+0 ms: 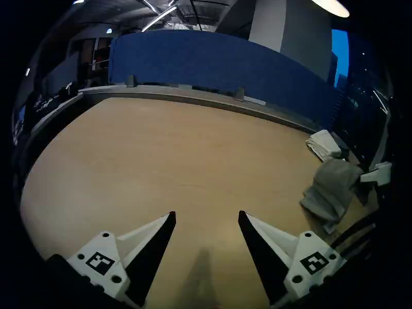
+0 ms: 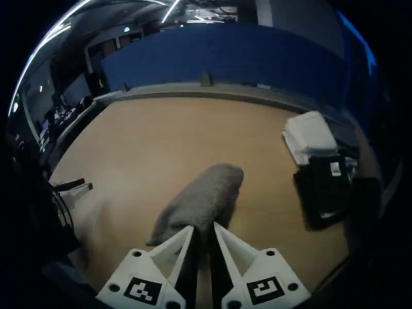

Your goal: Fold towel

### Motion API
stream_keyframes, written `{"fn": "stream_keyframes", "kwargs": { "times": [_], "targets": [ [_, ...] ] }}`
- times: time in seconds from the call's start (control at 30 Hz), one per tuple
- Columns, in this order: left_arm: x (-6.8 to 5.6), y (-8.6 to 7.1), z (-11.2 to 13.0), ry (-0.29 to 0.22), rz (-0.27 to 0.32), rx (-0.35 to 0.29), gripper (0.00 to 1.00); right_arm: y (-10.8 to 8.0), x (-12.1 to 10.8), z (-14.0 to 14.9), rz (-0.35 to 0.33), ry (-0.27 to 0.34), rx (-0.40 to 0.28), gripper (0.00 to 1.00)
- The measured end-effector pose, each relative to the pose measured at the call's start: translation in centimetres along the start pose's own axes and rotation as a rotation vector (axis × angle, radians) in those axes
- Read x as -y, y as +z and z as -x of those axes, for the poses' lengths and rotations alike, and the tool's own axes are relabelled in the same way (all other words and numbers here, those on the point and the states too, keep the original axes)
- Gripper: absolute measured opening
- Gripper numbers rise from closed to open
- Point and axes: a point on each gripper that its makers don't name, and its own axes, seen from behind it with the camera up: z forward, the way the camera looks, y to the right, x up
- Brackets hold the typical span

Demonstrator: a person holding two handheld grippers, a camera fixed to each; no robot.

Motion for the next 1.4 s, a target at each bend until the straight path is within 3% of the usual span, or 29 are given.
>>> {"fn": "stream_keyframes", "kwargs": {
  "times": [0.4, 0.7, 0.8, 0.9, 1.0, 1.1, 1.2, 1.4],
  "targets": [
    [-1.0, 2.4, -1.1, -0.006, 0.010, 0.008, 0.90, 0.3, -10.1, -12.6, 0.103, -0.079, -0.106, 0.10],
    [-1.9, 3.8, -1.9, 0.010, 0.018, 0.011, 0.90, 1.1, -19.6, -19.9, 0.156, -0.003, -0.161, 0.10],
    [-2.1, 3.9, -1.9, 0.021, 0.019, 0.010, 0.90, 1.1, -22.4, -18.7, 0.177, 0.009, -0.138, 0.10],
    [-2.1, 4.0, -1.8, 0.025, 0.017, 0.009, 0.90, 1.4, -24.7, -14.2, 0.186, 0.023, -0.064, 0.10],
    [-2.1, 4.0, -1.5, 0.016, 0.019, 0.012, 0.90, 2.1, -27.1, -7.7, 0.211, 0.086, 0.034, 0.10],
    [-2.1, 3.8, -1.5, 0.012, 0.025, 0.010, 0.90, 2.4, -29.1, -2.8, 0.250, 0.171, 0.066, 0.10],
    [-2.0, 3.6, -1.8, 0.023, 0.029, -0.004, 0.90, 1.9, -30.9, 0.4, 0.287, 0.217, 0.078, 0.10],
    [-1.2, 3.0, -2.5, 0.059, 0.014, -0.030, 0.90, 0.7, -33.7, 4.1, 0.342, 0.197, 0.127, 0.16]
  ]
}}
